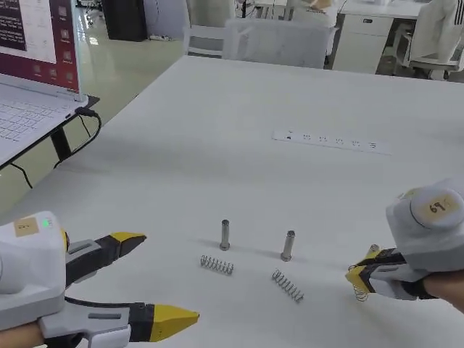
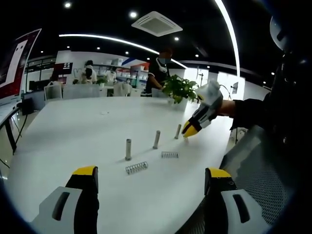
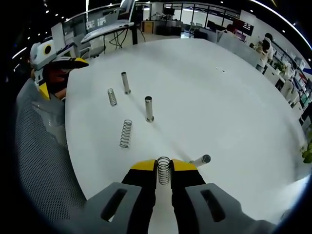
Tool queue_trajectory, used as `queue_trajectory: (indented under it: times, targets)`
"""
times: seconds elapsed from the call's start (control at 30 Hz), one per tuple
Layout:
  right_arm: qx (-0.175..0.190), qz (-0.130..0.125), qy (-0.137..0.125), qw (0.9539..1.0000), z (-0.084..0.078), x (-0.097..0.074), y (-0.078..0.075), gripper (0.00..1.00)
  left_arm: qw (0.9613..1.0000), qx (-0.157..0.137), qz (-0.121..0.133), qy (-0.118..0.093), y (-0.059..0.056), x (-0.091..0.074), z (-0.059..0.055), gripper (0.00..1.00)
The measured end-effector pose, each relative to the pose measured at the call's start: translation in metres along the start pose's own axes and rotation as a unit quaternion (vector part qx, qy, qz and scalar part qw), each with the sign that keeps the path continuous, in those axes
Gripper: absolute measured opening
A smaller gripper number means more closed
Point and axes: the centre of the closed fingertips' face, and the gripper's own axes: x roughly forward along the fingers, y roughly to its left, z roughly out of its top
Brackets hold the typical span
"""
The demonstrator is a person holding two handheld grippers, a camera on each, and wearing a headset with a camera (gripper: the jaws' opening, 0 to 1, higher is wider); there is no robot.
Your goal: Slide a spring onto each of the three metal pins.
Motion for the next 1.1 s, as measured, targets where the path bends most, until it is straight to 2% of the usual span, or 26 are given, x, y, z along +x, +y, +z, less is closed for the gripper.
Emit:
queue_trajectory:
  times: [0.53,0.83,1.1]
  targets:
    - [0.008,-0.004,-0.021,0.9997,0.009,-0.007,-0.001,0.09,1.0000,0.003,0.001,0.000,0.000,0.000,0.001,0.87]
    - [0.003,-0.004,-0.065,0.9979,0.022,-0.021,0.005,0.09,1.0000,0.005,0.002,0.000,0.000,-0.001,0.002,0.87]
    - [-0.004,-0.008,-0.099,0.9950,0.023,-0.029,0.002,0.08,1.0000,0.006,0.001,-0.001,-0.001,-0.001,0.002,0.87]
